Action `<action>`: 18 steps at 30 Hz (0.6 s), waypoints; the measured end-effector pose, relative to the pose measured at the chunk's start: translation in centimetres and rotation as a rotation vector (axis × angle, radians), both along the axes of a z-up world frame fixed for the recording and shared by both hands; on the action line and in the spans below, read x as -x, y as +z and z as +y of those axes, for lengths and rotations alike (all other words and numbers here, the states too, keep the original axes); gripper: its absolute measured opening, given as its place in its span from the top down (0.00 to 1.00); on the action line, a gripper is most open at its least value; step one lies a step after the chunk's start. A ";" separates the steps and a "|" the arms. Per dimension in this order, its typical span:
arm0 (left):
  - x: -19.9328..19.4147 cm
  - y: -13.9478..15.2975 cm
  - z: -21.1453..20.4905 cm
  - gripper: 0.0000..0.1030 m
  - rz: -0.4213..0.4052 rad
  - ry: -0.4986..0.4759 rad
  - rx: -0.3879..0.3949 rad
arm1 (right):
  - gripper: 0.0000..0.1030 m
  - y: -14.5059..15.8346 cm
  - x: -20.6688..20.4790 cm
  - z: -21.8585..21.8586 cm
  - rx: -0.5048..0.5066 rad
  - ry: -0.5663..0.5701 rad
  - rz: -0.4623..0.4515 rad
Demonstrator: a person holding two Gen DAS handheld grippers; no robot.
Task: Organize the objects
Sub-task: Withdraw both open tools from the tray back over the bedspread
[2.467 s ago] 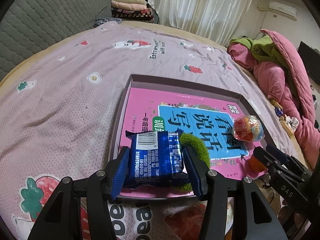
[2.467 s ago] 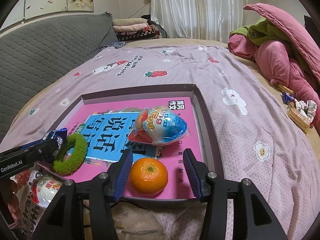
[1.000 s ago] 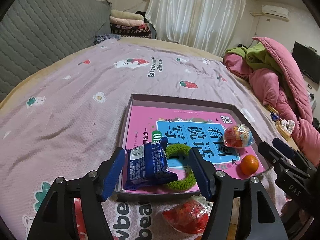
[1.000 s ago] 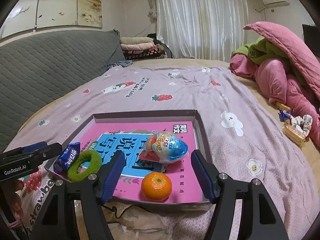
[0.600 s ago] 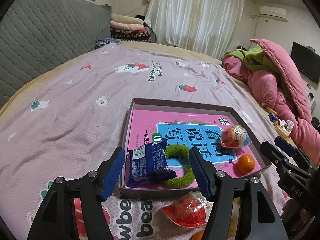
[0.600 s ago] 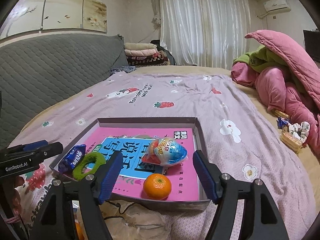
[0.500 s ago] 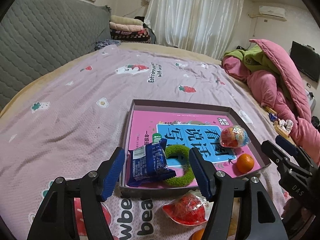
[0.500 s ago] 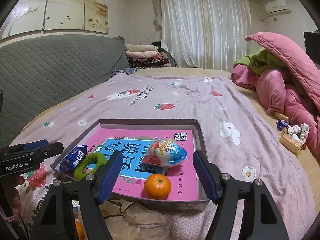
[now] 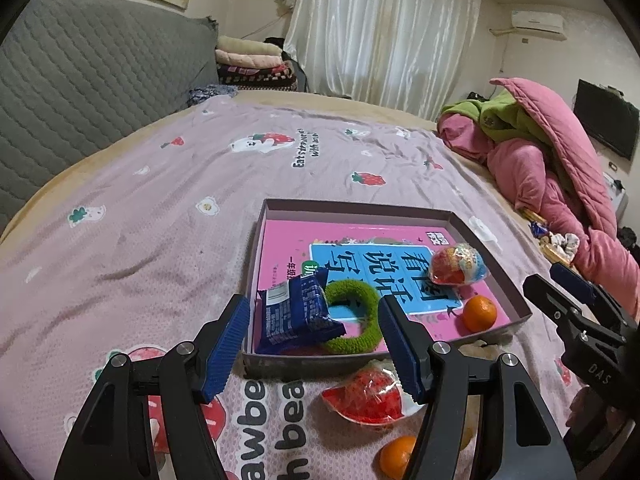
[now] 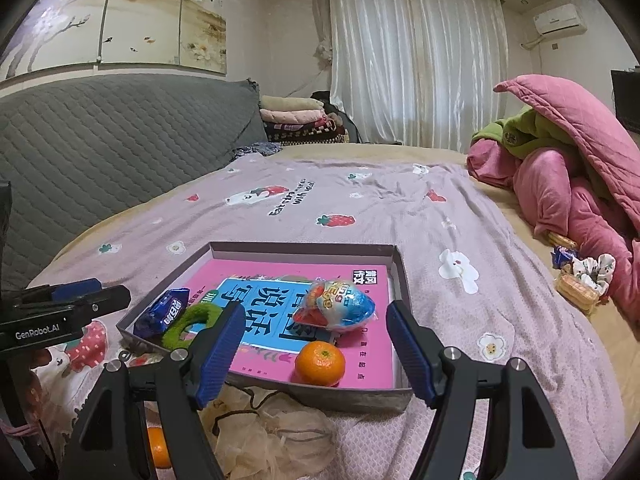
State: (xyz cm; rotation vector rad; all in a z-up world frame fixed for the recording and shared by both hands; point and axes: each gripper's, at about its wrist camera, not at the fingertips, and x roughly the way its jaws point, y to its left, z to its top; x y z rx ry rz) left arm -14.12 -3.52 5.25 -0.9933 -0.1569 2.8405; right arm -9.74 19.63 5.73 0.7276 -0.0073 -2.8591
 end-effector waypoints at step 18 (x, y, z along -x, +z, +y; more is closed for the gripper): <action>-1.6 0.6 0.7 0.34 0.014 -0.023 0.020 | 0.29 0.2 -1.2 0.3 -0.014 0.019 0.010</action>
